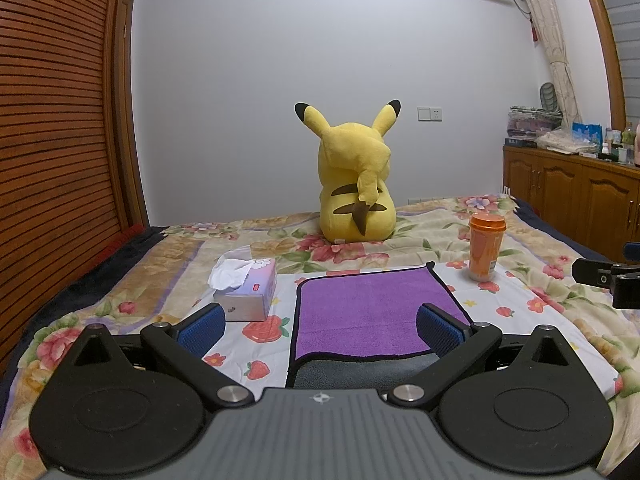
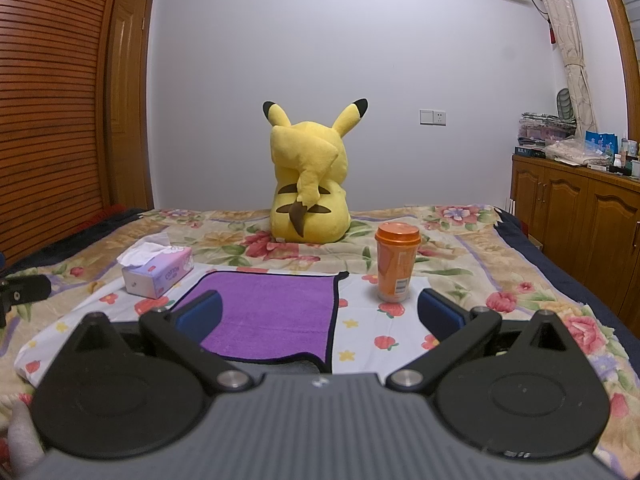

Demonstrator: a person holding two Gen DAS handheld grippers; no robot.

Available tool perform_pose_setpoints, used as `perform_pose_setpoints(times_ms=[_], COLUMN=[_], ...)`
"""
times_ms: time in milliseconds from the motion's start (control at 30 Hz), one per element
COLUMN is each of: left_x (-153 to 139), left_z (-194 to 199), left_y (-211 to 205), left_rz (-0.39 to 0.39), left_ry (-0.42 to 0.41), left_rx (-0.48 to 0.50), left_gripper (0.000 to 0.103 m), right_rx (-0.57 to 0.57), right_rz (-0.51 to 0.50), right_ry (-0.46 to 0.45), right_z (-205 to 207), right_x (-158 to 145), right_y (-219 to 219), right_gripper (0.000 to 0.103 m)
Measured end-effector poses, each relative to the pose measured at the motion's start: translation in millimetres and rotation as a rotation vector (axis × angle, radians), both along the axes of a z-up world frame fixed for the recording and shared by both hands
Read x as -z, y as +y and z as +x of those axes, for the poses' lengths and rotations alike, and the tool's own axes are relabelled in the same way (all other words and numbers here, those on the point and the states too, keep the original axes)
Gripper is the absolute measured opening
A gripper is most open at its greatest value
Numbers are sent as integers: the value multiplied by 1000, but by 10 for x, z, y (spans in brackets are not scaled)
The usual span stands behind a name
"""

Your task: Fold towel

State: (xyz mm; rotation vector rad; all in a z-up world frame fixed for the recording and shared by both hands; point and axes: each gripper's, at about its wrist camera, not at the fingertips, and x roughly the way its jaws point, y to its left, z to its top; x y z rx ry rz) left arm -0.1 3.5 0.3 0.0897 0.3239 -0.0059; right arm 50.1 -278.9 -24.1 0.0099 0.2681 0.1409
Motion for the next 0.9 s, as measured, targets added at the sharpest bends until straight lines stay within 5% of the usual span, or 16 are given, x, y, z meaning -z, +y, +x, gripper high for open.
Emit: perform_pose_setpoints(times_ms=[900], left_x=[131], left_z=[146], left_y=[-18], left_rz=[20], left_ry=[36], left_rx=[-10], left_gripper=[103], right_rx=[-34], right_rz=[-20], right_ry=[41], right_z=[113], right_x=[114], right_y=[77], right_gripper=[103])
